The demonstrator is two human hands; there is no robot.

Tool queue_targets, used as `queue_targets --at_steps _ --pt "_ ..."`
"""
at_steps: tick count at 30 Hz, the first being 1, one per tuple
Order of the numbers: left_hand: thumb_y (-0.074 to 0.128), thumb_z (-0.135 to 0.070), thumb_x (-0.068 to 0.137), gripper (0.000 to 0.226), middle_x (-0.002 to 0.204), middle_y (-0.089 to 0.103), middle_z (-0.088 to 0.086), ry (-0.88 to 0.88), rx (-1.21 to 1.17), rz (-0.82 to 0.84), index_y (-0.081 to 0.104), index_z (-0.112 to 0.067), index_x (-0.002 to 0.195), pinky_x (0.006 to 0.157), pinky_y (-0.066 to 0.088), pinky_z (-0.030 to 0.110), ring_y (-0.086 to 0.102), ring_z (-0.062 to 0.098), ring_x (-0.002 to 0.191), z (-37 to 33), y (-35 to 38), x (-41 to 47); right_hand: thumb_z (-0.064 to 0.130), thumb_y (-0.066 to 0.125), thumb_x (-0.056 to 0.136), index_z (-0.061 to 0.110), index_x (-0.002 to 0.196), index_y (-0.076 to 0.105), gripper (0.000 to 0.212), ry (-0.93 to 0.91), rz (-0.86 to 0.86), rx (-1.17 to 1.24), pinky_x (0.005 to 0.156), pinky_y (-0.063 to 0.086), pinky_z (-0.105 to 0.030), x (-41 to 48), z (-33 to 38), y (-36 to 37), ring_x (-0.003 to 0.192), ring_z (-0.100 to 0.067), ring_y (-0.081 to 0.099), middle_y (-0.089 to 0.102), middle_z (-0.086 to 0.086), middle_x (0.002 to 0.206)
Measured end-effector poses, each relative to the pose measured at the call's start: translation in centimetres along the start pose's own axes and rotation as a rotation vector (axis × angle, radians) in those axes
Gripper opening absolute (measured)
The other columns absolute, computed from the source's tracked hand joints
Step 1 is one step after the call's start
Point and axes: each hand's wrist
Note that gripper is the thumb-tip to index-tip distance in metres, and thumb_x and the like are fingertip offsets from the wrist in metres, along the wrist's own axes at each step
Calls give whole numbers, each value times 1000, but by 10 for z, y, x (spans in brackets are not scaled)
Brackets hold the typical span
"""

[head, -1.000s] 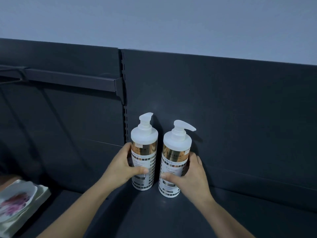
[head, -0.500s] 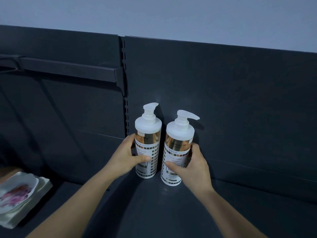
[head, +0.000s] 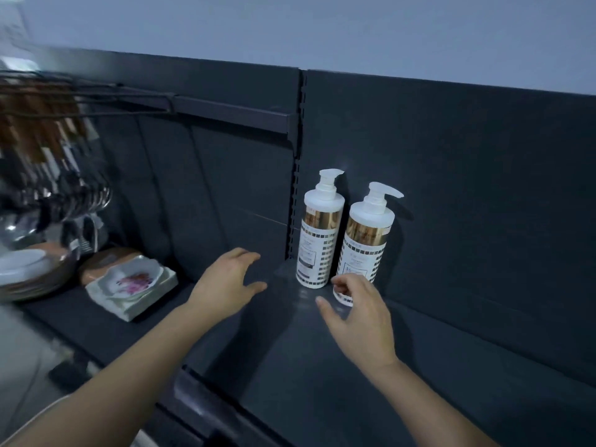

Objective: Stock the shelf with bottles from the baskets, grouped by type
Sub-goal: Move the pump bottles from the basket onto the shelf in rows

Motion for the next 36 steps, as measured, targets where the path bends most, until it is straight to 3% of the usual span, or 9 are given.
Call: queue_targets --at_steps 5,10,15,18,23,28,32,36 --pt "62 -45 88 65 142 46 1 -184 297 6 41 -16 143 106 35 32 42 21 132 22 -16 -92 38 61 90 19 135 53 49 -194 373 -48 101 37 -27 -38 40 13 122 -16 49 57 3 130" --pt "58 -51 87 67 147 41 -1 -408 486 82 37 -21 144 111 30 34 35 20 137 50 -27 -187 41 55 93 22 144 42 55 -309 640 -76 106 37 -30 -81 86 36 132 -17 40 45 4 143" --pt "59 -53 85 63 137 49 -1 -606 533 142 44 -21 136 105 36 35 43 21 130 80 -34 -268 42 59 91 23 141 46 55 -406 688 -173 112 33 -38 -117 119 66 140 -24 31 36 -1 151" --pt "59 -53 85 60 134 53 1 -691 533 169 46 -20 134 102 39 36 47 22 126 97 -32 -304 36 76 76 18 116 67 45 -565 604 -218 112 33 -44 -133 135 83 137 -29 44 57 -9 138" --pt "58 -49 88 52 132 53 2 -780 510 235 47 -19 129 101 37 36 46 23 126 125 -21 -333 40 55 94 20 141 43 53 -615 792 -128 121 10 -34 -153 162 118 149 -19 16 36 2 152" --pt "59 -43 89 43 126 54 5 -849 433 299 50 -15 121 92 41 36 51 26 118 155 -6 -343 40 53 93 20 135 45 47 -557 965 -186 112 30 -34 -165 176 164 134 -20 34 46 2 140" --pt "58 -39 90 39 121 55 7 -867 343 349 50 -14 119 84 43 36 53 27 113 187 13 -347 41 55 92 19 132 47 46 -510 1073 -259 105 37 -35 -176 178 202 127 -22 41 51 0 134" --pt "58 -35 90 39 122 54 8 -889 269 401 50 -12 121 87 44 36 50 27 117 218 32 -347 42 58 91 18 132 48 49 -418 1165 -278 100 41 -36 -188 175 237 122 -23 47 55 -1 130"
Point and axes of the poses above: each hand's wrist, its own x-axis towards the middle knuckle, its own y-axis out of the palm, z = x × y
